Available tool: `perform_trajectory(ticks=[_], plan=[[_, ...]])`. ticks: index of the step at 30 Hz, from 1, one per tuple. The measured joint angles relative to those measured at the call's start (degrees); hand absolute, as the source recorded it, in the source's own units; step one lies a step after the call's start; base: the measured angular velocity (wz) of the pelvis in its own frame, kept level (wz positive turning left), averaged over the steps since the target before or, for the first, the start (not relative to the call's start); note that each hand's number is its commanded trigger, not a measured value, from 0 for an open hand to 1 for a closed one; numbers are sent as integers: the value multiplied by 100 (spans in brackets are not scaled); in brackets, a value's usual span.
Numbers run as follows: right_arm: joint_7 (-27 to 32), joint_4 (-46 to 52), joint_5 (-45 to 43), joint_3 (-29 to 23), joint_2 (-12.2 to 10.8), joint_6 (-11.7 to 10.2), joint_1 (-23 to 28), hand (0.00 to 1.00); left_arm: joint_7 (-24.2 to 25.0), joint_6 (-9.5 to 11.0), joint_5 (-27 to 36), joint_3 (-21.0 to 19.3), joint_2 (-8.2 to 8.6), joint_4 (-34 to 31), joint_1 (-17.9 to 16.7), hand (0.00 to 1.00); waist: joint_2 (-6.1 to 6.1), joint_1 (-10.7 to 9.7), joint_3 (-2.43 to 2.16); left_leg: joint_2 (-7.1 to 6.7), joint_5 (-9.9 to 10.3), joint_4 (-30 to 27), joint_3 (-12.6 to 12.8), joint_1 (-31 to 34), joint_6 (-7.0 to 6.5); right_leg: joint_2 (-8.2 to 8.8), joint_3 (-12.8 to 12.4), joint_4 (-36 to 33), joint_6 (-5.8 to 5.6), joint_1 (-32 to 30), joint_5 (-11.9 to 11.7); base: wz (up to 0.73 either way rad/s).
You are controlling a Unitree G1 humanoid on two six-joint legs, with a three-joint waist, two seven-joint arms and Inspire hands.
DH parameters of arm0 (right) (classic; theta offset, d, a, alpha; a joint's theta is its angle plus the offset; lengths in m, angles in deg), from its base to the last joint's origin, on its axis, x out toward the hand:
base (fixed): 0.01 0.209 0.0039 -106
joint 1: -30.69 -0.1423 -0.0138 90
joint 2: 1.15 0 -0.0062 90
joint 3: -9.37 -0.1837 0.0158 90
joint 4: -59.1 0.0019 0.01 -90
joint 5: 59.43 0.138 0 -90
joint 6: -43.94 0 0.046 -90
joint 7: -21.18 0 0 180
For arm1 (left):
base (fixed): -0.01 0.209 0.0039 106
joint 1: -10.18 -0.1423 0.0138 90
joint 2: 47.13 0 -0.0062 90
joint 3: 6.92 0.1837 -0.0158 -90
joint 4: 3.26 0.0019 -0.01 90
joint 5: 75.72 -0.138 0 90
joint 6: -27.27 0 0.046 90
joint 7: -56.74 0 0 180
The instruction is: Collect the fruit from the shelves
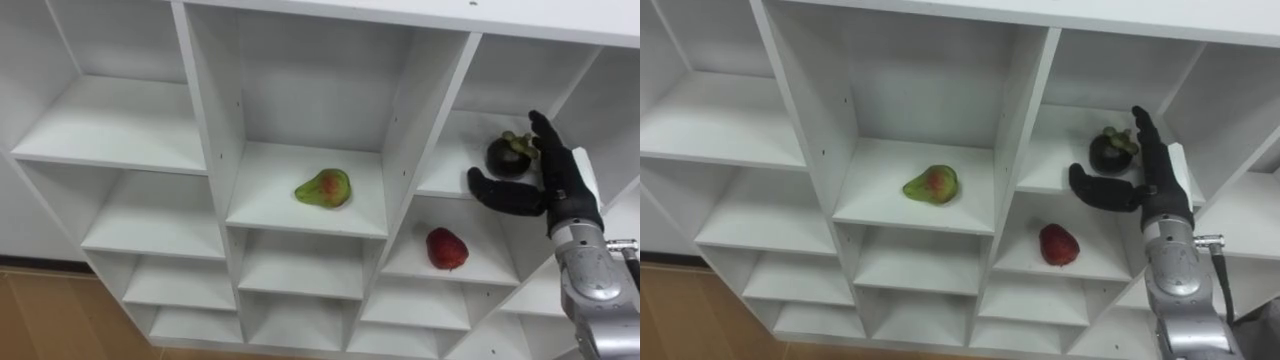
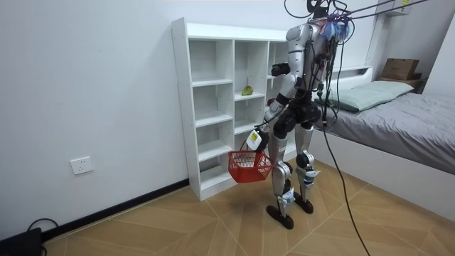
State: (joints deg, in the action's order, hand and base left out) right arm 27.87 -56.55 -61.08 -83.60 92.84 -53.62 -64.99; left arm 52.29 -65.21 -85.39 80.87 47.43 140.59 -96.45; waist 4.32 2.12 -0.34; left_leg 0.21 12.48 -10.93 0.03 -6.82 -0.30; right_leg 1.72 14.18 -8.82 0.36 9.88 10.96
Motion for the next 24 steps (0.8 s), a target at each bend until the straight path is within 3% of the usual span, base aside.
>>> perform_trajectory(ticks=[8,24], plan=[[75,-8,-114,-94,98,-4,-19,100,-28,-3,1,4,-1,10,-32,100,1,3,2,7,1,23,-15,-65,2,-11,2,-7,0,57,0,0],[61,-104,-67,-179,59,40,-96,100,-33,-130,-7,5,-2,134,-34,100,-2,33,7,8,8,21,-13,-56,6,-13,3,-7,0,50,0,0]])
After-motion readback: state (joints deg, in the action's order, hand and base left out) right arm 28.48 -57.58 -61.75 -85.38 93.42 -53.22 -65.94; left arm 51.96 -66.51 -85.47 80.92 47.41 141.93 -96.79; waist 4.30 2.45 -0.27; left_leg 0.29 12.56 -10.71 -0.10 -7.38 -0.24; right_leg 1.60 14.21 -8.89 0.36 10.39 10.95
